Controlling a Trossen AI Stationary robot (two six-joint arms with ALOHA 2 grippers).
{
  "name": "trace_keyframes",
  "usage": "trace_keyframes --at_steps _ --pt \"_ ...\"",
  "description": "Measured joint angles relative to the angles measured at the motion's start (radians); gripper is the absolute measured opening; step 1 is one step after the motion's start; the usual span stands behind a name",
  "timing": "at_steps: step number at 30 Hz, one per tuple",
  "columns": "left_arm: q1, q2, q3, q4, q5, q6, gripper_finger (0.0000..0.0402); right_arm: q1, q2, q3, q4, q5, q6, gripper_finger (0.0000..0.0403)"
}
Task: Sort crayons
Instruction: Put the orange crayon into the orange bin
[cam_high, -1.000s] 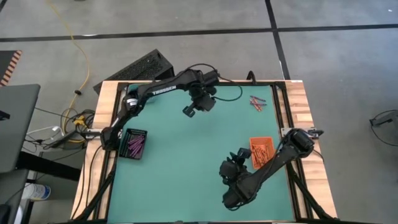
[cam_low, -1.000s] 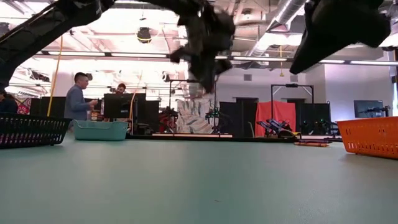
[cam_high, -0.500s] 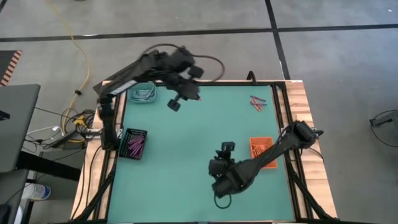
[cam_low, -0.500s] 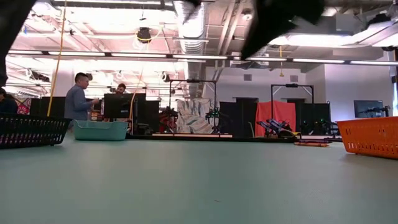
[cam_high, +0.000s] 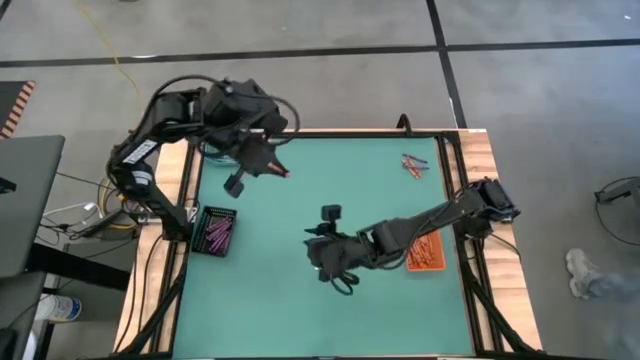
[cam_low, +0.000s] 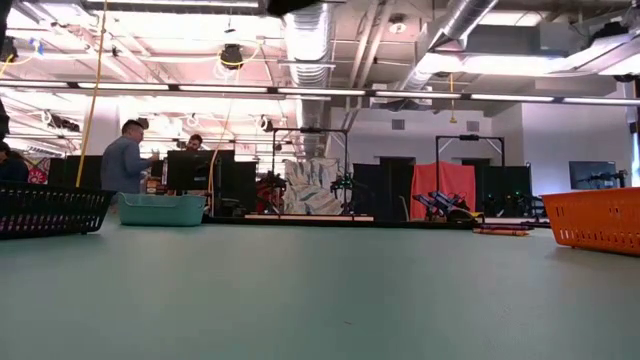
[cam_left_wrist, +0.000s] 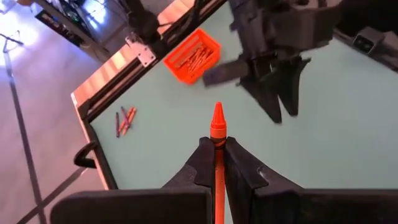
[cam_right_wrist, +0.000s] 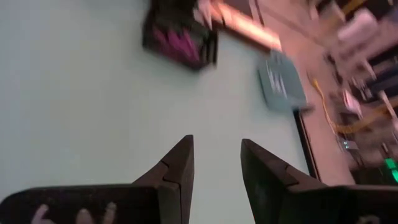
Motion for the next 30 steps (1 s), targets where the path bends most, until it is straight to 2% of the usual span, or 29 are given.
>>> trace_keyframes --at_steps 3,7,13,19,24,30 --pt "-0.02 -0.033 -0.035 0.008 0.001 -0.026 0.0 -0.026 0.0 0.0 0.104 -0.058 -0.079 0.0132" --pt "-0.024 -0.084 -0.113 0.014 0.001 -0.061 0.0 -0.061 -0.007 0.0 0.176 -0.078 -0.122 0.0132" --pt "-0.004 -0.231 -0.324 0.117 -0.019 -0.097 0.0 -0.112 -0.057 -0.001 0.25 -0.092 -0.177 0.0132" --pt "0.01 -0.428 -0.605 0.353 -0.011 -0.131 0.0 -0.158 -0.101 -0.001 0.307 -0.242 -0.211 0.0132" --pt "0.01 -0.58 -0.851 0.595 0.069 -0.172 0.0 -0.2 -0.097 0.0 0.371 -0.35 -0.23 0.0132" --pt "0.01 -0.727 -1.171 0.909 0.098 -0.219 0.0 -0.239 -0.096 0.0 0.391 -0.402 -0.222 0.0132"
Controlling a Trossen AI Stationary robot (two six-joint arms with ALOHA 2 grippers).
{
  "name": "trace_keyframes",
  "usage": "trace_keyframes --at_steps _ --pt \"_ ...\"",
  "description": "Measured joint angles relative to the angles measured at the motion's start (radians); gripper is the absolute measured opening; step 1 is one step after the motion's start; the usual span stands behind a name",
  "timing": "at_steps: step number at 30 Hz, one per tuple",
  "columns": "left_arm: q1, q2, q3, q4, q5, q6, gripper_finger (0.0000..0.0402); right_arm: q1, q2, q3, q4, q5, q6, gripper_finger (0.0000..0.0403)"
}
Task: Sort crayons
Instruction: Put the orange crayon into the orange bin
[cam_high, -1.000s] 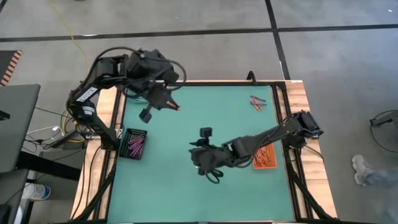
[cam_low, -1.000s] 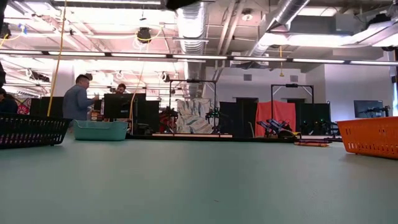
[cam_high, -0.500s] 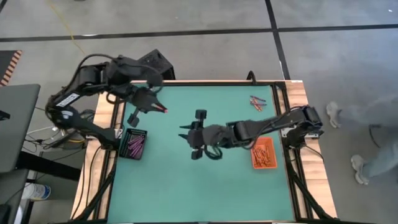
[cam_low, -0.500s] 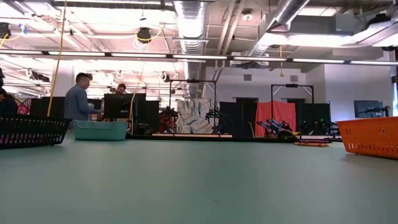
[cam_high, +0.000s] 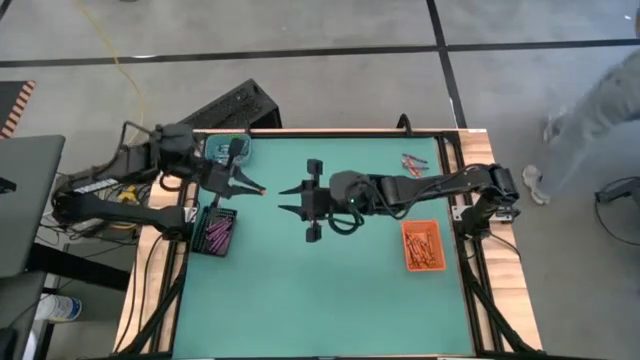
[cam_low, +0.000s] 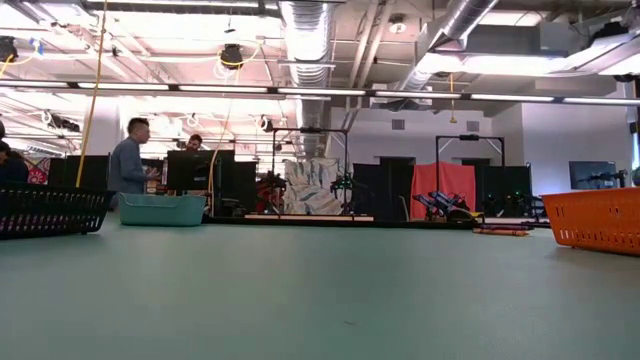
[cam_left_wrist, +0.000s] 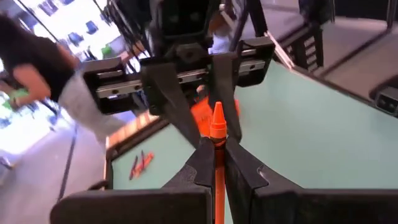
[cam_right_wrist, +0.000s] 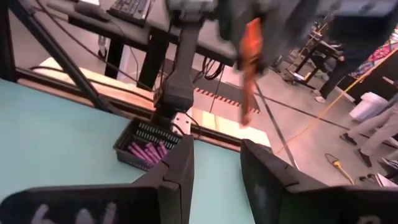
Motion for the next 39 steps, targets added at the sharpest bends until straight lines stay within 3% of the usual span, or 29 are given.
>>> trace_keyframes --at_steps 7,13,19,33,39 --pt "0.0 -0.104 -0.294 0.389 0.004 -0.049 0.0 -0.015 0.001 -0.001 0.019 -0.082 0.003 0.0132" --pt "0.0 -0.126 -0.425 0.635 0.004 -0.093 0.0 -0.016 0.001 -0.031 0.055 -0.079 -0.001 0.0132" --pt "0.0 -0.092 -0.472 0.747 0.065 -0.151 0.0 -0.023 0.002 -0.043 0.065 -0.072 0.003 0.0132" --pt "-0.051 0.003 -0.479 0.902 0.083 -0.163 0.0 -0.022 0.002 -0.043 0.023 -0.049 0.019 0.0131" --pt "-0.052 0.007 -0.479 0.905 0.076 -0.163 0.0 -0.022 0.002 -0.043 0.004 -0.021 0.018 0.01"
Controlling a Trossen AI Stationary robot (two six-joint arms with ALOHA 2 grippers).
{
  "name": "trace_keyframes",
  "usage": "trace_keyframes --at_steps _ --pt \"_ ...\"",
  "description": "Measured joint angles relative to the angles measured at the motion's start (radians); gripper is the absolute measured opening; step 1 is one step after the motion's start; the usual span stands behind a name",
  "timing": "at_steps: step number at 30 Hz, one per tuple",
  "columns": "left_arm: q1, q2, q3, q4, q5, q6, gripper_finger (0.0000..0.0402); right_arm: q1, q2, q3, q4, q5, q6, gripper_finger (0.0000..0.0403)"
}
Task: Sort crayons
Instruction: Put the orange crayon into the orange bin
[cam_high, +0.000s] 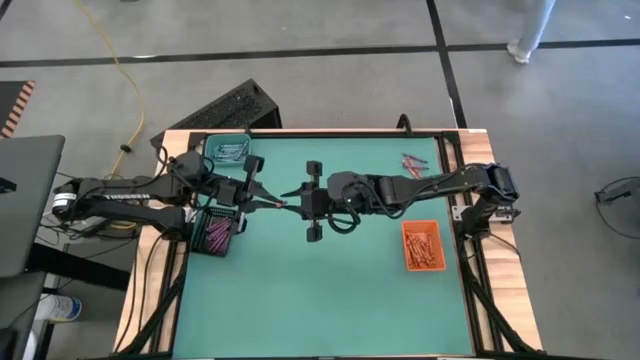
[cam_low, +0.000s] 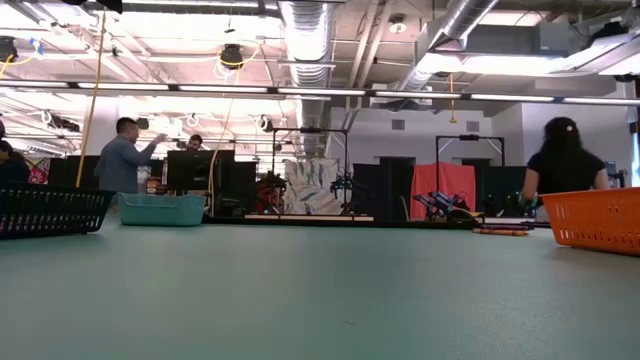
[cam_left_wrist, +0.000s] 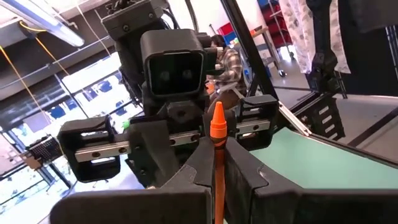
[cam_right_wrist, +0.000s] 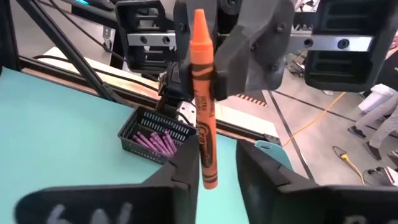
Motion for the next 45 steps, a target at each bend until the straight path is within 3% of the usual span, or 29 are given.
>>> trace_keyframes --at_steps 8,13,17,27,35,45 --pt "0.0 0.0 0.0 -0.005 0.001 -0.015 0.0 0.002 0.0 0.0 -0.008 -0.002 -0.015 0.0011" --pt "0.0 0.015 0.001 -0.016 0.0 -0.049 0.0015 0.002 0.0 0.0 -0.035 -0.002 0.001 0.0005" --pt "0.0 0.039 0.001 -0.039 -0.023 -0.061 0.0051 0.002 0.0 0.001 -0.099 0.022 0.053 0.0003" --pt "0.0 0.137 0.001 -0.191 -0.058 -0.08 0.0139 0.002 0.0 0.003 -0.484 0.077 0.264 0.0001" --pt "-0.041 0.275 0.001 -0.24 -0.051 -0.077 0.0143 0.018 0.0 0.003 -0.832 0.089 0.5 0.0001" --pt "-0.134 0.457 0.001 -0.125 -0.074 -0.059 0.0144 0.099 -0.003 0.002 -1.169 0.084 0.75 0.0"
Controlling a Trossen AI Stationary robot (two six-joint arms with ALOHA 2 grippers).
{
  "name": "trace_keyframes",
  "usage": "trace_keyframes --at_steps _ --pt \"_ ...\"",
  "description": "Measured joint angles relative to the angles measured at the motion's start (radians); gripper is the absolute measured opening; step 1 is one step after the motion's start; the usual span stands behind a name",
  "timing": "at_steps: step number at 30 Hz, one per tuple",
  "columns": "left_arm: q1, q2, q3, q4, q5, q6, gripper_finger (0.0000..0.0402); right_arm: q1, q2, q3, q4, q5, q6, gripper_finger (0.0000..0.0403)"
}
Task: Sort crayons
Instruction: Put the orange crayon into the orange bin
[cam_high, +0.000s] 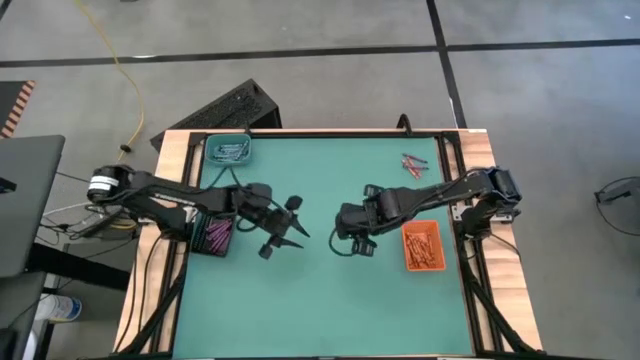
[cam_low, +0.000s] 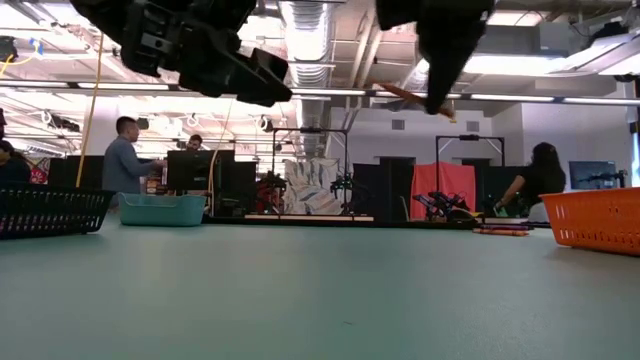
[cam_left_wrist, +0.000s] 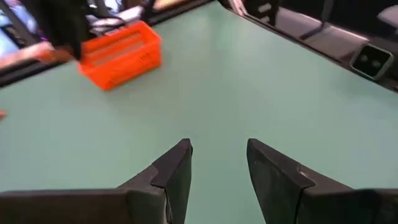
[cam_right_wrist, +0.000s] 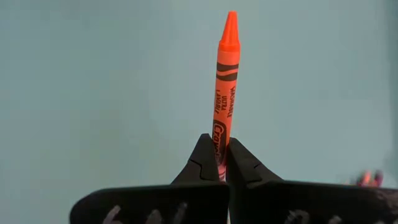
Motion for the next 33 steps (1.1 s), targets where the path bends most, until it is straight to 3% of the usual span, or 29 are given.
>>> trace_keyframes --at_steps 6,16,33 --pt "-0.047 0.065 0.0 0.059 -0.009 0.005 0.0144 0.05 -0.011 -0.001 -0.139 -0.002 0.145 0.0" --pt "-0.128 0.069 0.0 0.038 -0.141 0.047 0.0144 0.178 -0.066 -0.001 -0.313 0.01 0.484 0.0" --pt "-0.201 0.069 0.0 0.023 -0.164 0.068 0.0144 0.389 -0.065 -0.046 -0.319 -0.008 0.936 0.0"
